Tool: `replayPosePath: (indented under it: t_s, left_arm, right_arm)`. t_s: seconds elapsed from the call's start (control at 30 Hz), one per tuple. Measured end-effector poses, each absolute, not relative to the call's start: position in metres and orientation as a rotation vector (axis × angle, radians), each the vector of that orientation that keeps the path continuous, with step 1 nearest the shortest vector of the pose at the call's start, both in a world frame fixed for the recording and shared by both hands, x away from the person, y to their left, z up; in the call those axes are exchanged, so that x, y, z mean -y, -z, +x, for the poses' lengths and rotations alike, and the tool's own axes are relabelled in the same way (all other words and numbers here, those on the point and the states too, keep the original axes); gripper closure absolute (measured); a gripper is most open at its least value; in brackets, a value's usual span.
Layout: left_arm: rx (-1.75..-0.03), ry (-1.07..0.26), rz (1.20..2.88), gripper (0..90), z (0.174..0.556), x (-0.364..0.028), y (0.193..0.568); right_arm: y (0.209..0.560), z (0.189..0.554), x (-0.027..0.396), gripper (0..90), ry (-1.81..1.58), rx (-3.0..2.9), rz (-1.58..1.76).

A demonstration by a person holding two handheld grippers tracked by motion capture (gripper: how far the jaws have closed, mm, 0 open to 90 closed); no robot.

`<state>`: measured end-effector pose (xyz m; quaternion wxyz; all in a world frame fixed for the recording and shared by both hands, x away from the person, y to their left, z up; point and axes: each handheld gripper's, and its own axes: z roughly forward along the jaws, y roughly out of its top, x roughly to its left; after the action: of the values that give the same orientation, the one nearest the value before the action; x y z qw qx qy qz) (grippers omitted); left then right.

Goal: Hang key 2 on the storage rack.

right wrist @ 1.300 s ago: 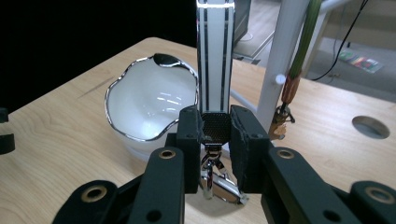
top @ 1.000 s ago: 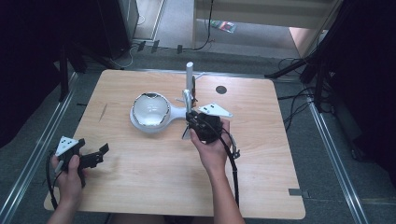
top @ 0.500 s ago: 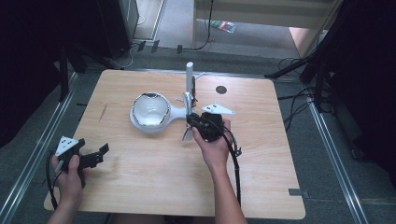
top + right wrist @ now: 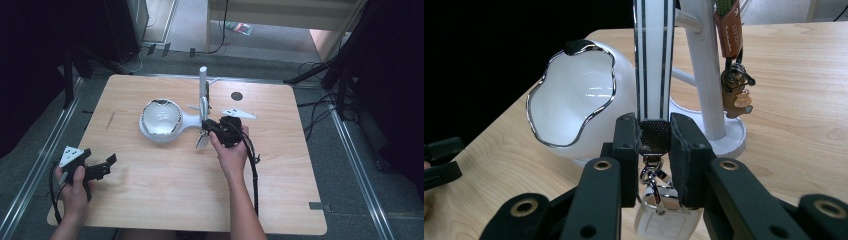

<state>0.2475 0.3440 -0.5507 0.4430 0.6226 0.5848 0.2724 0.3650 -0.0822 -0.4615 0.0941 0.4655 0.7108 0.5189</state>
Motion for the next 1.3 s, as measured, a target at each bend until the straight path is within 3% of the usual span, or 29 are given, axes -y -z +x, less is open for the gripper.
replayPosePath:
  t_s: [1.3]
  left_arm:
    - [-1.447,-0.682,1.554,0.2,0.247,-0.343,0.551]
  right_arm:
    - [0.463,0.378,0.103,73.9,-1.736,-2.02,1.587]
